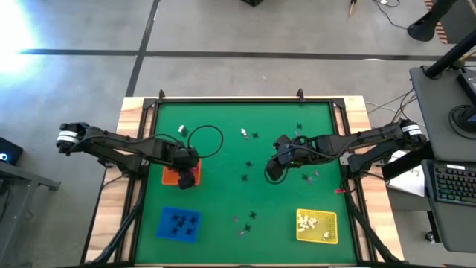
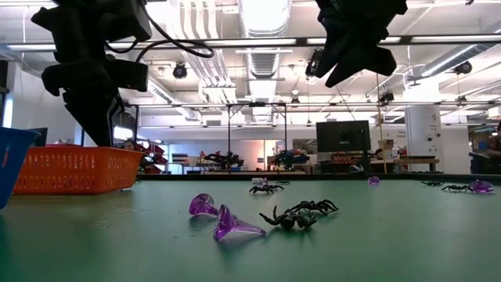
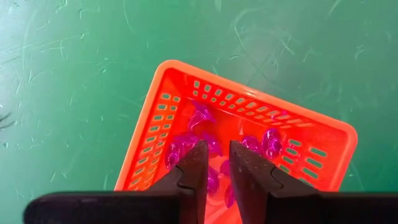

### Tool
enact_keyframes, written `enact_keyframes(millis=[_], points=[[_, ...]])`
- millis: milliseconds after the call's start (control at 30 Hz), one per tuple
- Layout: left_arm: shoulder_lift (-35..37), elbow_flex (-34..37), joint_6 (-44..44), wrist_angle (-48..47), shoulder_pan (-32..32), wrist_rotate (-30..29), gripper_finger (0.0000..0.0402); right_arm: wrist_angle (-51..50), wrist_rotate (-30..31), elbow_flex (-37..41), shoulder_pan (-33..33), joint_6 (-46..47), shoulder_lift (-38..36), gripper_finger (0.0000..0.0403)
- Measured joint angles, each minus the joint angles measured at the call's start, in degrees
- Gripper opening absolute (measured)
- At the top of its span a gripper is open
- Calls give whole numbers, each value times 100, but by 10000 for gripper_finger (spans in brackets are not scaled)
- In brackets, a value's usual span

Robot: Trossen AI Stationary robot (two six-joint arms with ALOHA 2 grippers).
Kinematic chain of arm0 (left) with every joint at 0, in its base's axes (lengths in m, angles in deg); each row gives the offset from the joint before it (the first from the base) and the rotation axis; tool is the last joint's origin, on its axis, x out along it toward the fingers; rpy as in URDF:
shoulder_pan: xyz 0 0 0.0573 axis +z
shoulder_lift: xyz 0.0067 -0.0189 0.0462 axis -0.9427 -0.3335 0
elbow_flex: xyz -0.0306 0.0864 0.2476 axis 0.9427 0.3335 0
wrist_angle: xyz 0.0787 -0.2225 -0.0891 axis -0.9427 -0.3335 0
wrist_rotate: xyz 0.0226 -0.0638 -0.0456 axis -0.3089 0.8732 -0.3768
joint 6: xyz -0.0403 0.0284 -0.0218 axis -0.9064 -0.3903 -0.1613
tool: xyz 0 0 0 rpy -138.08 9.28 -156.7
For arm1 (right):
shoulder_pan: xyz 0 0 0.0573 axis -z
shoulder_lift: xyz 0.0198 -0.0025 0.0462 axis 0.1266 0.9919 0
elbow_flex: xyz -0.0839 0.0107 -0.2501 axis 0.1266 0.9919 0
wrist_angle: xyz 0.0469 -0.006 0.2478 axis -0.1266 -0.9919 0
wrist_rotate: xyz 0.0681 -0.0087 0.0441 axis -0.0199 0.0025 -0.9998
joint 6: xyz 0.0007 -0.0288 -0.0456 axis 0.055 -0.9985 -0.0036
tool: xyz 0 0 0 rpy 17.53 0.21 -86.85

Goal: Sort Halloween decoration
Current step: Put the violet witch hat toy into the orange bin, then put the white skeleton toy into the yellow bin

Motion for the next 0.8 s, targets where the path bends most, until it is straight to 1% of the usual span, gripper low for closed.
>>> enact_keyframes(millis=[200, 433, 533, 633, 800], points=[[-2, 0, 0, 8, 0, 0, 73, 0, 0, 0, 0, -9, 0, 128], [-2, -51, -44, 13, 0, 2, 79, -2, 0, 0, 0, -22, 0, 128], [-2, -191, -44, -38, 0, -7, 79, -2, 0, 0, 0, -160, 0, 128], [-4, -409, -85, -121, 0, -161, 79, -1, 1, 0, 0, -252, 0, 128], [-4, -968, -114, -442, 0, -280, 79, 0, 0, 0, 2, -371, 0, 128]])
